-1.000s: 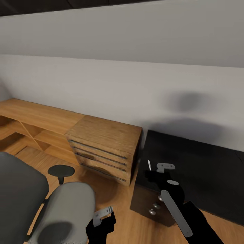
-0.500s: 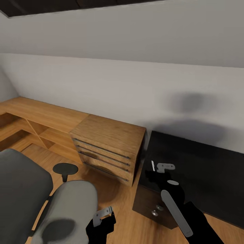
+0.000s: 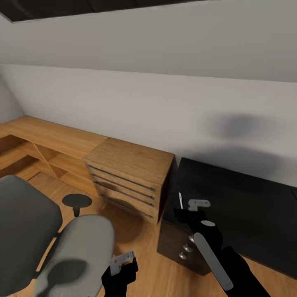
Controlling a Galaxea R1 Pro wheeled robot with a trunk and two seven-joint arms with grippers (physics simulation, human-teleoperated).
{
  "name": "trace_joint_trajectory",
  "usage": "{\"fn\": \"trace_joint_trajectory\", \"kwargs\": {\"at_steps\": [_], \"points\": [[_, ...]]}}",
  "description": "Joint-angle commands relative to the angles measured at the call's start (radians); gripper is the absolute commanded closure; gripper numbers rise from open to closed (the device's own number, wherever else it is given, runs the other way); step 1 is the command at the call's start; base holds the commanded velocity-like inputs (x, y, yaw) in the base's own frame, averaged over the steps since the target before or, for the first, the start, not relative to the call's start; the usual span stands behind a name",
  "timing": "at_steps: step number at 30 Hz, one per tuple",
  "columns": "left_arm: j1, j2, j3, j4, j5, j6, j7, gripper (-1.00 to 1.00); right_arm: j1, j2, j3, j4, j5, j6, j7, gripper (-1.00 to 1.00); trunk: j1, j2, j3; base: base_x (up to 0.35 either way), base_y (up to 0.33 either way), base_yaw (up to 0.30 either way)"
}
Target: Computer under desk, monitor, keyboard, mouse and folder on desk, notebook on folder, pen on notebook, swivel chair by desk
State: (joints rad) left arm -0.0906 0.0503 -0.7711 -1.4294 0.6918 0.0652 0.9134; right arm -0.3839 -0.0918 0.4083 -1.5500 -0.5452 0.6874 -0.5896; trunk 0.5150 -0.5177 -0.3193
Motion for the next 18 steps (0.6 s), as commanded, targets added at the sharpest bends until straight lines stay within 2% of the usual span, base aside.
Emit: {"fn": "trace_joint_trajectory", "kwargs": {"at_steps": [1,7,15,18], "points": [[-0.001,0.001,-0.002,-0.002,0.002,0.007,0.007,-1.0,-0.001,-0.001,0.004,-0.001,-0.009,0.002,-0.01,-1.0,0.0,-0.002,-0.002,-0.03,-0.107,0.2],[-0.001,0.001,-0.002,-0.002,0.002,0.007,0.007,-1.0,-0.001,0.001,0.006,-0.001,-0.009,0.001,-0.01,-1.0,0.0,-0.002,-0.003,-0.012,-0.043,0.135],[-0.001,0.001,-0.001,-0.002,0.002,0.01,0.007,-1.0,-0.001,-0.001,0.002,-0.003,-0.008,0.001,-0.011,-1.0,0.0,-0.002,-0.003,0.001,-0.005,0.017],[-0.001,0.0,-0.001,-0.002,0.001,0.011,0.007,-1.0,-0.001,-0.001,0.002,-0.004,-0.007,0.001,-0.011,-1.0,0.0,-0.002,-0.003,0.138,0.0,0.001]]}}
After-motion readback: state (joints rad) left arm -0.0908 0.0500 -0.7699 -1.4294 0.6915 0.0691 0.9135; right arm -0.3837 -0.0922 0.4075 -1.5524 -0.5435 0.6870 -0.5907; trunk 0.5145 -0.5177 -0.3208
